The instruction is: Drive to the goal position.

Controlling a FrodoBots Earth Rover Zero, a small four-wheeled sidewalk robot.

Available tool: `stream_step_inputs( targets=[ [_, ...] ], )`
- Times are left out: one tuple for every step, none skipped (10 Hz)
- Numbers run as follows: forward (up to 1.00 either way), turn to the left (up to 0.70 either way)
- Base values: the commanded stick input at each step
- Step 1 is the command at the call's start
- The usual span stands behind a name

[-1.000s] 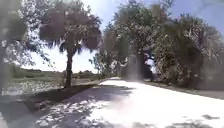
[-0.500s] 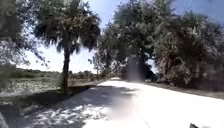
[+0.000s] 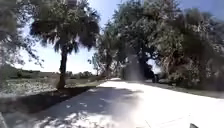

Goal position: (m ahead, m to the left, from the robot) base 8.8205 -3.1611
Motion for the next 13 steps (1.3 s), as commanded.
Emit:
stream_step_inputs(
  targets=[
    [0.7,0.0],
    [0.7,0.0],
    [0.7,0.0],
    [0.7,0.0],
    [0.7,0.0],
    [0.7,0.0],
    [0.7,0.0],
    [0.7,0.0],
    [0.7,0.0],
    [0.7,0.0],
    [0.7,0.0],
    [0.7,0.0],
    [0.7,-0.03]
  ],
)
